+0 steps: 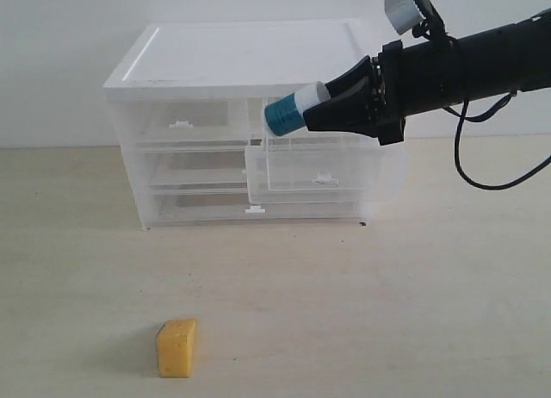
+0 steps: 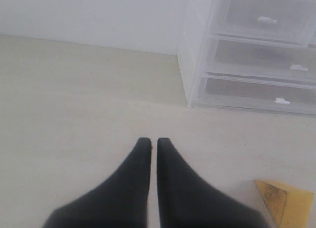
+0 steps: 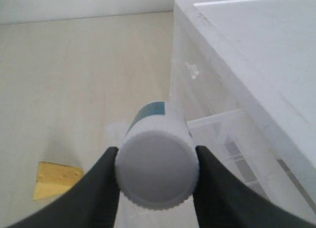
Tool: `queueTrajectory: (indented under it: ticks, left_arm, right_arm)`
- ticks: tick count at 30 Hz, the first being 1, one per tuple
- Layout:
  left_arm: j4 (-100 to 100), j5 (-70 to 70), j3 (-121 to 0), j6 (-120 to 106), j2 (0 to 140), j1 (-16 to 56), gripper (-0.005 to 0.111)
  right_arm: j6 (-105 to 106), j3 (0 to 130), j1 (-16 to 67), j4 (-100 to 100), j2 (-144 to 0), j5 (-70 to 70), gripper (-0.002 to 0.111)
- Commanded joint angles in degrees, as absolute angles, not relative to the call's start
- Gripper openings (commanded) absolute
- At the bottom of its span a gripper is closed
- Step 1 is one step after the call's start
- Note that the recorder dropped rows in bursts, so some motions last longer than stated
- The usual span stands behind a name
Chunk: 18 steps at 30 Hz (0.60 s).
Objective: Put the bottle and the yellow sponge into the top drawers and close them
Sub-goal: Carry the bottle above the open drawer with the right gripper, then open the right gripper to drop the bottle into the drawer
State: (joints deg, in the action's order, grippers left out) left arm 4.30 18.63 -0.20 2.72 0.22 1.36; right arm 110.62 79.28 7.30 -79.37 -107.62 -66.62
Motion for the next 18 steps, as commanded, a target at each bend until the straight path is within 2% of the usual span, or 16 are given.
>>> queueTrajectory:
  ticks: [1,6,8,14,16,18]
  left_arm:
    - [4.99,18.07,0.0,2.95,0.0,1.19,0.004]
    - [4.99,18.07,0.0,2.95,0.0,1.19,0.004]
    - [4.99,18.07,0.0,2.95,0.0,1.19,0.004]
    - [4.99,18.07,0.0,2.95,0.0,1.19,0.004]
    - [4.99,18.07,0.0,2.95,0.0,1.19,0.004]
    - [4.99,18.07,0.0,2.95,0.0,1.19,0.004]
  right_arm:
    - [111.16,79.53,6.86,-79.71,-108.49,-66.6,0.0]
    - [109.79,79.53,6.86,-80.95,-108.63,-65.35,0.004]
    - [109.79,79.53,6.86,-80.8,-108.63,-64.95,0.013]
    - [107.98,79.53,6.86,-80.57,-108.63,-61.52,0.057]
    - [106.86,79.53,6.86,-80.57,-108.63,-59.83,0.064]
    - [106.15,79.53,6.86,-80.57,-108.63,-58.51,0.066]
